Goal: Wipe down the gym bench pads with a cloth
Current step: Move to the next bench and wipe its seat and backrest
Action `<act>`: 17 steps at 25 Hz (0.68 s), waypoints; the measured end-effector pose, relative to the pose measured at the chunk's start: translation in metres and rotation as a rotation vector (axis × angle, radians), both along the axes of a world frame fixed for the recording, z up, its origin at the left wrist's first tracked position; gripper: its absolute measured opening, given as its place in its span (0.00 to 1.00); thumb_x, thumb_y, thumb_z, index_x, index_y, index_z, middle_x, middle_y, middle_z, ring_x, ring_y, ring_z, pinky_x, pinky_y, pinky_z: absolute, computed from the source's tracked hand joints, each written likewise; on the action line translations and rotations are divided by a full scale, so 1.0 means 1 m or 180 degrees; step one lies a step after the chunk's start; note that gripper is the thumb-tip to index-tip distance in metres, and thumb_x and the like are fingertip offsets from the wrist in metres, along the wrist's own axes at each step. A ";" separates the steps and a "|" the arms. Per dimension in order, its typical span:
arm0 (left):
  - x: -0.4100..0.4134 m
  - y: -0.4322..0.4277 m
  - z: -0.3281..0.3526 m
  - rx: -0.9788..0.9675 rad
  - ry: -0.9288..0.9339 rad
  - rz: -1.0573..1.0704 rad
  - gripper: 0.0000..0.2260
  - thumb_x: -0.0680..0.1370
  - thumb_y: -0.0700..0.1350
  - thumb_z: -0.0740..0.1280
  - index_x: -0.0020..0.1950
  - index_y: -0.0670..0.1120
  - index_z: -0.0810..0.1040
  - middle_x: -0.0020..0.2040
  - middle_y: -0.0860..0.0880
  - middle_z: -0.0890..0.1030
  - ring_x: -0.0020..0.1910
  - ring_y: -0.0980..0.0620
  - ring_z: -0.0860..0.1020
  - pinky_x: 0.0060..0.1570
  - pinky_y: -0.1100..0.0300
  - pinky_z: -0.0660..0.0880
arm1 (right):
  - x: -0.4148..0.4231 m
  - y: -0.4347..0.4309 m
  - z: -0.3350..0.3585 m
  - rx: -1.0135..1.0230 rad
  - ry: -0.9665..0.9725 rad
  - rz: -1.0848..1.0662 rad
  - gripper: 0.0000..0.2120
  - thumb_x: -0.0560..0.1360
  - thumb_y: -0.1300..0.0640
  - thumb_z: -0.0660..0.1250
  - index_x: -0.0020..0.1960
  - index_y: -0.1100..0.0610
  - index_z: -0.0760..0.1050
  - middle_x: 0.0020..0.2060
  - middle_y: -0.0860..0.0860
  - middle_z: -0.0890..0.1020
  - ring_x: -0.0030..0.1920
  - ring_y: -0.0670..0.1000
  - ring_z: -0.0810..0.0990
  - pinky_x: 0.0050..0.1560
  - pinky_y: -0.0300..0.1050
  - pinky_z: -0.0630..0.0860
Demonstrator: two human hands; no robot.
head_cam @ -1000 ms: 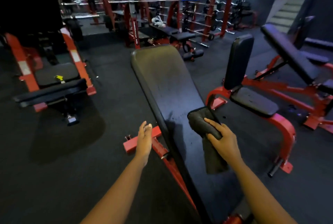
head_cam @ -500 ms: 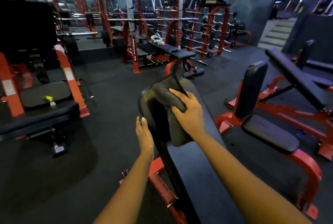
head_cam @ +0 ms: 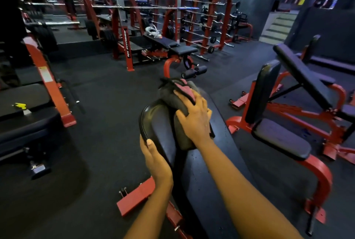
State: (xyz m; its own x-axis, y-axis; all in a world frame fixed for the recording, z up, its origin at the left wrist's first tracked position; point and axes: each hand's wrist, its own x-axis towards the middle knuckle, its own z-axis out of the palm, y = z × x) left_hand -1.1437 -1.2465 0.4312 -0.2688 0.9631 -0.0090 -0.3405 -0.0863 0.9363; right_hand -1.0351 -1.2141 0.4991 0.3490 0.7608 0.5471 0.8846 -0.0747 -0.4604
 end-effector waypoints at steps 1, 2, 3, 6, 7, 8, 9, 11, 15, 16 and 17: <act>0.000 0.000 -0.001 -0.0036 0.0108 0.0011 0.20 0.82 0.51 0.49 0.74 0.51 0.60 0.66 0.59 0.65 0.67 0.60 0.63 0.64 0.64 0.59 | 0.017 0.002 -0.001 -0.0024 0.0095 -0.0158 0.27 0.72 0.51 0.64 0.69 0.39 0.64 0.71 0.52 0.63 0.69 0.56 0.61 0.63 0.64 0.63; 0.001 0.000 -0.002 -0.0057 0.0229 0.0033 0.20 0.82 0.52 0.50 0.74 0.51 0.59 0.67 0.58 0.65 0.67 0.60 0.63 0.66 0.62 0.59 | 0.034 0.003 -0.002 -0.0059 0.0198 -0.0325 0.27 0.73 0.51 0.65 0.70 0.38 0.63 0.71 0.52 0.63 0.69 0.57 0.61 0.63 0.65 0.64; 0.001 0.000 -0.003 -0.0062 0.0321 0.0076 0.20 0.82 0.53 0.50 0.74 0.52 0.59 0.69 0.56 0.66 0.67 0.59 0.63 0.67 0.60 0.60 | 0.048 0.004 -0.003 -0.0097 0.0312 -0.0483 0.27 0.73 0.51 0.64 0.70 0.38 0.62 0.71 0.52 0.63 0.69 0.57 0.61 0.63 0.65 0.64; 0.002 0.002 -0.004 -0.0021 0.0503 0.0133 0.24 0.79 0.58 0.51 0.74 0.53 0.59 0.72 0.51 0.67 0.70 0.52 0.65 0.70 0.52 0.62 | 0.068 0.007 -0.002 -0.0188 0.0640 -0.0779 0.26 0.75 0.50 0.63 0.70 0.37 0.62 0.69 0.54 0.64 0.67 0.58 0.63 0.62 0.63 0.63; 0.002 0.003 -0.004 -0.0022 0.0552 0.0124 0.27 0.77 0.61 0.50 0.74 0.53 0.59 0.72 0.50 0.67 0.70 0.50 0.66 0.70 0.50 0.63 | 0.068 0.006 -0.001 -0.0213 0.0735 -0.0837 0.26 0.75 0.50 0.63 0.70 0.37 0.61 0.69 0.54 0.64 0.67 0.59 0.63 0.62 0.62 0.64; 0.001 0.002 -0.004 -0.0008 0.0590 0.0147 0.29 0.75 0.62 0.50 0.74 0.53 0.58 0.72 0.50 0.66 0.71 0.50 0.65 0.71 0.49 0.63 | 0.066 0.004 0.000 -0.0243 0.0763 -0.0867 0.26 0.75 0.50 0.63 0.71 0.37 0.61 0.69 0.54 0.64 0.67 0.59 0.63 0.62 0.62 0.64; 0.001 0.001 -0.004 0.0025 0.0640 0.0197 0.31 0.74 0.63 0.50 0.75 0.52 0.58 0.73 0.50 0.65 0.71 0.50 0.64 0.71 0.49 0.62 | 0.061 -0.001 -0.002 -0.0272 0.0717 -0.0865 0.27 0.75 0.50 0.63 0.71 0.36 0.60 0.70 0.54 0.63 0.67 0.59 0.63 0.62 0.62 0.64; 0.000 -0.001 -0.001 0.0114 0.0745 0.0263 0.34 0.73 0.64 0.49 0.75 0.50 0.56 0.74 0.50 0.63 0.73 0.51 0.63 0.72 0.50 0.61 | 0.047 -0.017 -0.011 -0.0281 0.0543 -0.0796 0.28 0.74 0.51 0.64 0.71 0.37 0.59 0.71 0.54 0.62 0.67 0.60 0.63 0.62 0.63 0.64; 0.000 -0.009 0.013 0.0182 0.0841 0.0260 0.33 0.75 0.61 0.52 0.75 0.45 0.57 0.75 0.46 0.62 0.73 0.49 0.61 0.72 0.57 0.58 | 0.012 -0.059 -0.039 -0.0345 0.0409 -0.0542 0.30 0.73 0.53 0.65 0.71 0.38 0.59 0.73 0.52 0.60 0.69 0.60 0.61 0.62 0.66 0.65; -0.001 -0.013 0.016 0.0154 0.0926 0.0172 0.29 0.78 0.57 0.54 0.75 0.44 0.55 0.75 0.45 0.60 0.74 0.49 0.60 0.71 0.62 0.56 | 0.001 -0.072 -0.045 -0.0350 0.0395 -0.0442 0.31 0.72 0.53 0.65 0.72 0.38 0.59 0.73 0.52 0.60 0.69 0.60 0.61 0.61 0.66 0.66; -0.005 -0.020 0.018 0.0118 0.1018 0.0016 0.27 0.80 0.53 0.55 0.76 0.45 0.53 0.76 0.46 0.58 0.75 0.50 0.58 0.69 0.66 0.53 | -0.011 -0.085 -0.051 -0.0342 0.0344 -0.0324 0.31 0.72 0.53 0.65 0.72 0.39 0.60 0.73 0.52 0.61 0.69 0.59 0.61 0.61 0.65 0.66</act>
